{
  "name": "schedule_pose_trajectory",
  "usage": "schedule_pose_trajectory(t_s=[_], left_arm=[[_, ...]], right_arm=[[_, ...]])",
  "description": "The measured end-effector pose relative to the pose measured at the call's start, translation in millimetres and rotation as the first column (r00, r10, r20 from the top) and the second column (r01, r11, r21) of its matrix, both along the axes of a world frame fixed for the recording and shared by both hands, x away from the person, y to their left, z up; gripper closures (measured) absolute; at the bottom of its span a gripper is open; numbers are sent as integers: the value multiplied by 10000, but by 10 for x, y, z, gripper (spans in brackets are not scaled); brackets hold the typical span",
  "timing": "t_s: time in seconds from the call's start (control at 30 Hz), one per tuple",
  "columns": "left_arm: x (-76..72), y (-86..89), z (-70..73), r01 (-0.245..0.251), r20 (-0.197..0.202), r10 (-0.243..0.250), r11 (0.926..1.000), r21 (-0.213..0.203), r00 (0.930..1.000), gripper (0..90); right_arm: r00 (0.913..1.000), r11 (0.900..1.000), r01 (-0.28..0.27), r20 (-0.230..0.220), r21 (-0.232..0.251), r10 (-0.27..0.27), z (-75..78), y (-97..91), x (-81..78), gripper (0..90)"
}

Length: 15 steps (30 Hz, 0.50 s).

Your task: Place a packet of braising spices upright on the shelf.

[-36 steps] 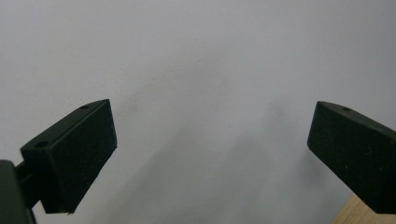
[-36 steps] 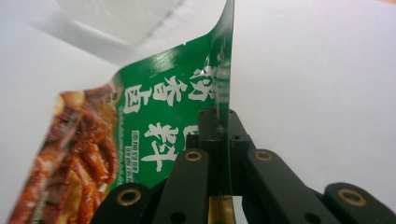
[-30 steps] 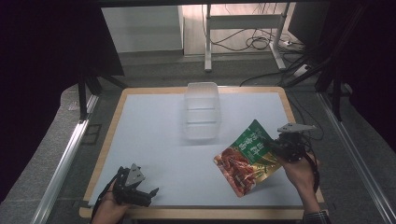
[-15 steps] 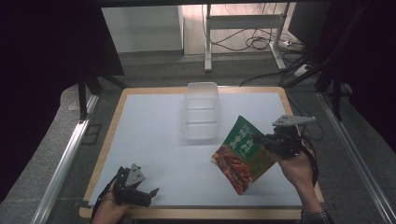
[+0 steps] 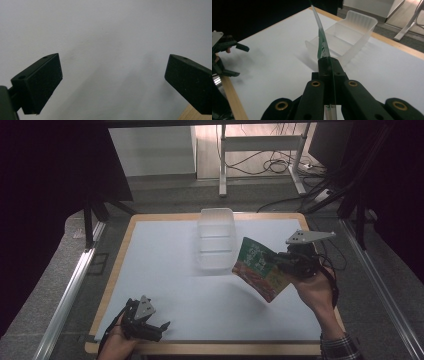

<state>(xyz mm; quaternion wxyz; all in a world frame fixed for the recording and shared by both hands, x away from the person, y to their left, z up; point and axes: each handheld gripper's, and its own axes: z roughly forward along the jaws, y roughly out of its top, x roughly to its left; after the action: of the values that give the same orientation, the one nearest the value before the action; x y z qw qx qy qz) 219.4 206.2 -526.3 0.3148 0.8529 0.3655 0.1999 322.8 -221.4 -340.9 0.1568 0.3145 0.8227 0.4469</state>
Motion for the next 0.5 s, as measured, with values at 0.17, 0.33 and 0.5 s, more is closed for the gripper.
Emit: schedule_pose_trajectory(t_s=[0.17, 0.33, 0.5], left_arm=[[1, 1, 0, -15, 0, 15, 10000, -7, 10000, 13], [2, 5, 1, -44, -11, 44, 10000, -57, 10000, 11], [5, 17, 2, -75, -25, 74, 9998, -181, 10000, 9]], right_arm=[[9999, 9997, -20, 156, 242, 16, 147, -35, 54, 892], [9995, 9990, -160, 272, 428, 149, 278, -30, 140, 892], [9993, 9989, -208, 323, 432, 194, 345, -14, 225, 892]])
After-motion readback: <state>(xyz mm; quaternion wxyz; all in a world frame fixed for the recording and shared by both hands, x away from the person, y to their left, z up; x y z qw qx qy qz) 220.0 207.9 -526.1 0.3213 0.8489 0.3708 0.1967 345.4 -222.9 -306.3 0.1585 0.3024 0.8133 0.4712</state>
